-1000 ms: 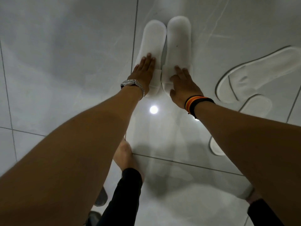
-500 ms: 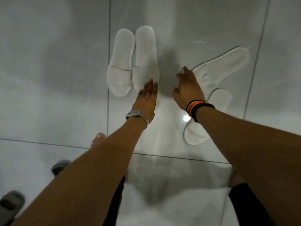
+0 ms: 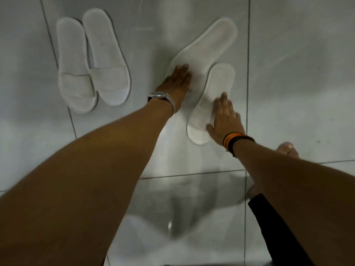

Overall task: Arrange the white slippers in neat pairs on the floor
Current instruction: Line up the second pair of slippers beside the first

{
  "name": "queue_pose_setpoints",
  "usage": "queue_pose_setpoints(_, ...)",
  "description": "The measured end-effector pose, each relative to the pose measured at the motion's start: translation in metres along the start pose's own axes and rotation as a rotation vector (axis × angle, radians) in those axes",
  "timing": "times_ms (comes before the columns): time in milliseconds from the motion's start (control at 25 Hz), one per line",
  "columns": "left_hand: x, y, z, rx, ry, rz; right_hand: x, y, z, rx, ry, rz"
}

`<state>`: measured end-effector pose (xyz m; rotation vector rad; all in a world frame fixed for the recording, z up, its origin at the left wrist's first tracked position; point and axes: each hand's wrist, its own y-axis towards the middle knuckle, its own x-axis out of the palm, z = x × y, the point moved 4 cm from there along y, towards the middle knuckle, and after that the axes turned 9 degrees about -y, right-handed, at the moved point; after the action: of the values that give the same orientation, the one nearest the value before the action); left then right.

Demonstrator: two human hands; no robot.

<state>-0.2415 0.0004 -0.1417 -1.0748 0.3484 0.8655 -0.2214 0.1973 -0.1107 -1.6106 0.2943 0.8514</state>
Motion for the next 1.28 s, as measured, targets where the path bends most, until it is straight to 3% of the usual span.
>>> queue_pose_setpoints(200,0.01,-0.015,0.023,-0.132,-0.112,0.094,-0.065,0.062,0.037,-0.05,-0.032,0.134)
queue_pose_setpoints(320,-0.002,-0.009,0.033,-0.175,-0.092,0.158,-0.067,0.036,0.038,-0.013,0.092,0.174)
queue_pose_setpoints(520,0.001,0.018,0.029,-0.19,-0.087,-0.026,-0.025,-0.003,0.02,-0.054,0.186,0.025)
queue_pose_setpoints(960,-0.01,0.056,0.053,-0.21,-0.172,0.044,-0.059,0.037,0.015,-0.055,0.281,0.111)
queue_pose_setpoints(1120,-0.029,0.028,0.039,-0.204,-0.181,0.193,-0.07,0.027,-0.009,-0.074,0.258,0.181)
queue_pose_setpoints(1280,-0.045,-0.034,-0.028,-0.362,-0.161,0.333,-0.076,0.024,-0.076,-0.206,0.186,0.176)
